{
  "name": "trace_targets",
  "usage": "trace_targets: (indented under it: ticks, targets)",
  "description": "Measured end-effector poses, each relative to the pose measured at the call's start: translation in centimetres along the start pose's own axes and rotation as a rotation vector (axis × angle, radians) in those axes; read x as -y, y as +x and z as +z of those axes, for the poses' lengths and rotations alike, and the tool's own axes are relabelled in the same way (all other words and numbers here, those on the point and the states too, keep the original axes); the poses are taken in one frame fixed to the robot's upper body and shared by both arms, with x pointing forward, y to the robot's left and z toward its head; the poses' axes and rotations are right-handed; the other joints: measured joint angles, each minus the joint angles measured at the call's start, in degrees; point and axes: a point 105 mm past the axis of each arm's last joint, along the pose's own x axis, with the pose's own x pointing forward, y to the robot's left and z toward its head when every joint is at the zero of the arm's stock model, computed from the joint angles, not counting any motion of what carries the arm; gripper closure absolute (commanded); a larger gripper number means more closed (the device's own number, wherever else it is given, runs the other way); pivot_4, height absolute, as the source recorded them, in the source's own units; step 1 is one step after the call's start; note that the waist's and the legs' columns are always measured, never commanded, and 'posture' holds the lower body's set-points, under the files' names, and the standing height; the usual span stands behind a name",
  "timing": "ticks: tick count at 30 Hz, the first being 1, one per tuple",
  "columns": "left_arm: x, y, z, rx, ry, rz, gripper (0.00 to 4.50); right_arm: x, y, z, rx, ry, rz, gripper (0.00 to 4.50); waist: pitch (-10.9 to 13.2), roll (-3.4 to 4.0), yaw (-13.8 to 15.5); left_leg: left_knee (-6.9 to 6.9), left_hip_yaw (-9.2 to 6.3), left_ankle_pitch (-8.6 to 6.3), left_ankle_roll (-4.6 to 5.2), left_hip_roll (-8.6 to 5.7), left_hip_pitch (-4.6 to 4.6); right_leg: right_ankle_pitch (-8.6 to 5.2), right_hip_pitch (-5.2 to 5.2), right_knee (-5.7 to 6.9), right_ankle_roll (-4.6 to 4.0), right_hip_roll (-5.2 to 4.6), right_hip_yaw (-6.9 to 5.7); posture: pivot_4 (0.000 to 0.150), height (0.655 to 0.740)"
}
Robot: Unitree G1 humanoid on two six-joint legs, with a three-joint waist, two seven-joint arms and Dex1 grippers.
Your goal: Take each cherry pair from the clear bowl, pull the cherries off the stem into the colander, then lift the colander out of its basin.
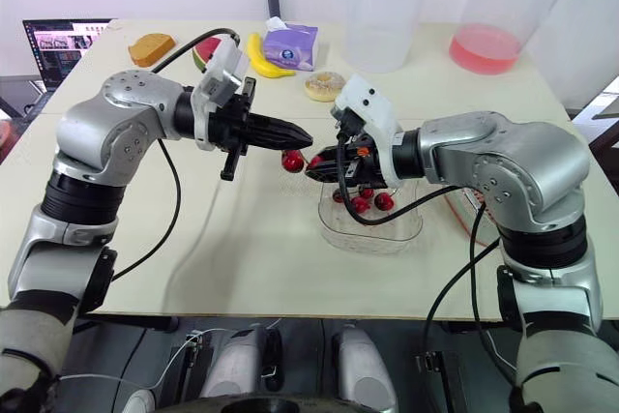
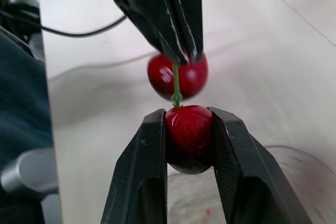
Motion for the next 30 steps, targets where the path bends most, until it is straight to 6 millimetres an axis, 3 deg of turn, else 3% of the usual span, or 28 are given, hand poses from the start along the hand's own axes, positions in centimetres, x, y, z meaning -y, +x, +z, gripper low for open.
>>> trace_targets:
  ticks: [7, 13, 18, 20, 23, 27, 30]
  targets:
    - [-0.2, -0.1, 0.2, 0.006, 0.006, 0.013, 4.50, 0.2, 0.6, -3.3, -0.094, 0.057, -0.005, 3.82, 0.0, -0.01, 0.0, 0.00, 0.00, 0.00, 0.00, 0.00, -0.01, 0.00, 0.00, -0.01, 0.00, 0.01, 0.01, 0.150, 0.7400]
    - [-0.3, -0.2, 0.3, 0.006, 0.007, 0.024, 4.50, 0.6, 0.3, -3.6, -0.092, 0.069, -0.029, 3.82, 0.0, -0.01, -0.1, 0.00, -0.01, 0.00, 0.00, 0.02, -0.01, 0.00, 0.00, -0.01, 0.00, 0.03, 0.01, 0.150, 0.7400]
    - [-0.4, -0.4, 0.4, 0.004, 0.007, 0.037, 4.50, 1.4, -1.1, -2.2, -0.002, 0.094, -0.092, 3.82, 0.0, -0.01, 0.0, 0.00, -0.01, 0.00, 0.00, 0.02, -0.02, 0.00, 0.00, -0.02, 0.00, 0.01, 0.01, 0.150, 0.7400]
    - [-0.3, -0.4, 0.4, 0.002, 0.003, 0.044, 4.50, 2.3, -2.6, -2.5, 0.024, 0.122, -0.174, 3.82, 0.0, -0.01, 0.4, 0.00, -0.03, 0.00, 0.00, 0.00, -0.03, 0.00, 0.04, -0.05, 0.00, -0.02, -0.03, 0.150, 0.7400]
    - [-0.3, -0.7, 0.1, 0.002, -0.009, 0.066, 4.50, 4.4, -5.5, -4.5, 0.022, 0.203, -0.372, 3.82, 0.0, -0.02, 0.4, 0.00, -0.01, -0.02, 0.03, -0.03, -0.06, 0.00, 0.07, -0.11, 0.02, -0.08, -0.02, 0.150, 0.7400]
    - [-0.1, -1.0, -0.1, 0.009, -0.028, 0.086, 4.50, 7.5, -11.9, -7.5, 0.058, 0.339, -0.808, 3.82, 0.0, -0.01, 0.2, -0.03, -0.04, 0.01, -0.02, 0.02, -0.06, 0.00, 0.04, -0.08, 0.02, -0.07, 0.00, 0.150, 0.7400]
    - [0.1, -1.2, -0.6, 0.012, -0.055, 0.099, 4.50, 8.3, -16.1, -11.0, 0.035, 0.463, -1.113, 3.82, 0.0, 0.00, 0.1, -0.06, -0.03, 0.08, -0.14, 0.03, -0.02, 0.00, 0.01, -0.03, 0.02, -0.03, 0.02, 0.150, 0.7400]
